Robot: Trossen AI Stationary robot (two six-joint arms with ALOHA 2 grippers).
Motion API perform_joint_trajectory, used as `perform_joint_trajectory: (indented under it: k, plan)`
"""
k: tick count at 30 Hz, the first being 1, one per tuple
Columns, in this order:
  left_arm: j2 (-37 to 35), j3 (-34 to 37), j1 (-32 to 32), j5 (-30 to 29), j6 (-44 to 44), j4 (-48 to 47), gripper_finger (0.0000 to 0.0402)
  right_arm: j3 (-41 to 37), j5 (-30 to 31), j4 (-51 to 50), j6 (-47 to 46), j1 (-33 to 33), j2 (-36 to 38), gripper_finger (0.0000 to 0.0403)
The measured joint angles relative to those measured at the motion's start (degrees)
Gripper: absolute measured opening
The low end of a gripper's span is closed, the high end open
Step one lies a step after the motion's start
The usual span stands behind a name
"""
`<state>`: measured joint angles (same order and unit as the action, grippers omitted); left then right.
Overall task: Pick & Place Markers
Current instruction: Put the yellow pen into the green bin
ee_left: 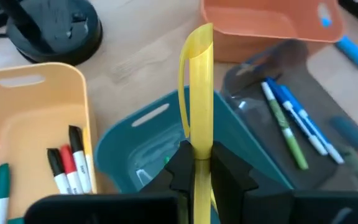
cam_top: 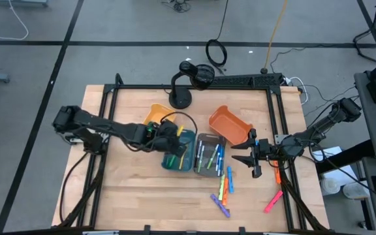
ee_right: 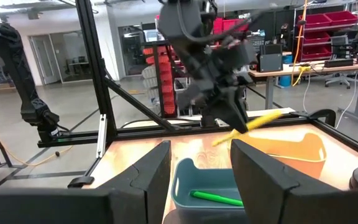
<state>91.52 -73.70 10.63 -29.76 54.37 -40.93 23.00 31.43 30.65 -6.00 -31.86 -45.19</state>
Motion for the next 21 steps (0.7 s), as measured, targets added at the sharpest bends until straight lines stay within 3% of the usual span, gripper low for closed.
perform_joint_trajectory:
  k: [11, 21]
  plan:
    - [9.22, 2.00, -1.98, 8.69, 1.66, 4.88, 0.0039, -0.01, 0.01, -0.06, -0.41, 0.00, 0.00, 0.0155]
    - [11.98, 2.02, -2.02, 9.35, 0.83, 5.05, 0.0035, -0.01, 0.01, -0.17, -0.39, 0.00, 0.00, 0.0155]
